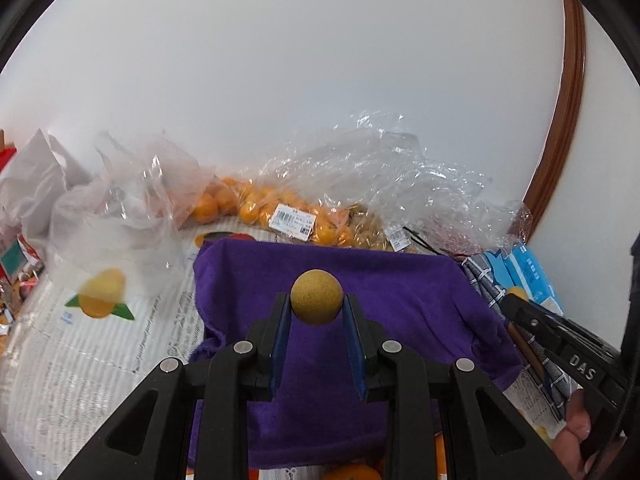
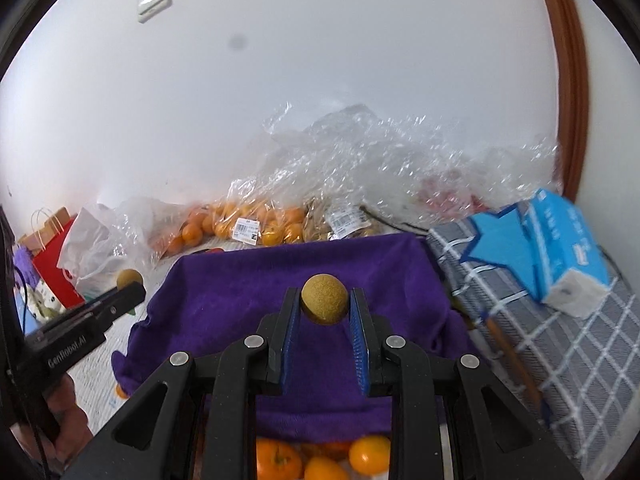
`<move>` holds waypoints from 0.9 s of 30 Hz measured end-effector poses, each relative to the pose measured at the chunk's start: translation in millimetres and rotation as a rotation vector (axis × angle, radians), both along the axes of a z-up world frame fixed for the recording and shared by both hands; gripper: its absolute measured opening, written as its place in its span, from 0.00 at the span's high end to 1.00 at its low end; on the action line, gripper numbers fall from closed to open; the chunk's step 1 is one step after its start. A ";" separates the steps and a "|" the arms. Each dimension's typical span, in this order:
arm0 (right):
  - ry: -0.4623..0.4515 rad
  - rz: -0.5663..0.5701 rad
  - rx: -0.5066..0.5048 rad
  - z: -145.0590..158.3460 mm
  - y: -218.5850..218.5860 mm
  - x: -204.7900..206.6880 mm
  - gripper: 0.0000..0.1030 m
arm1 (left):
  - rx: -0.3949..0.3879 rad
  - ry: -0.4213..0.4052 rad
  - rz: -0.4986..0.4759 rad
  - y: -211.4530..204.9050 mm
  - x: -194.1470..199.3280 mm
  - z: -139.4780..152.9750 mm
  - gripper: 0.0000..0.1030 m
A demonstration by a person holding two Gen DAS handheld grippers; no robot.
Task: Organize fruits
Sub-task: 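Carry the small brown fruit in the right tool over the purple towel while the left tool carries its fruit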
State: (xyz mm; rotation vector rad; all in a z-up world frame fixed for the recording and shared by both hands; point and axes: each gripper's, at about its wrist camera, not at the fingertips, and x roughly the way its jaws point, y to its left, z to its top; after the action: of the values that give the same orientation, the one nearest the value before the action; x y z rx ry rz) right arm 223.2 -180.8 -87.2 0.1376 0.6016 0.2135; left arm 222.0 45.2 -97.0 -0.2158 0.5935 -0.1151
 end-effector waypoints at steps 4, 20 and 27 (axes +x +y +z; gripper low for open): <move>0.071 -0.014 -0.047 -26.2 -1.1 13.3 0.76 | -0.035 0.056 -0.010 1.5 10.0 -17.5 0.75; 0.145 -0.051 -0.038 -57.2 -13.3 34.1 0.76 | -0.028 0.113 -0.005 2.1 24.5 -38.0 0.75; 0.149 -0.036 -0.079 -62.7 -4.3 32.3 0.76 | -0.031 0.140 -0.002 3.2 28.0 -45.0 0.75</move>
State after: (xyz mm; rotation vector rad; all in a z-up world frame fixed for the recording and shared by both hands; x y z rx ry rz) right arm 255.5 -185.1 -149.9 0.0884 0.7537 0.1457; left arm 250.1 48.4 -142.0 -0.2548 0.7314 -0.1116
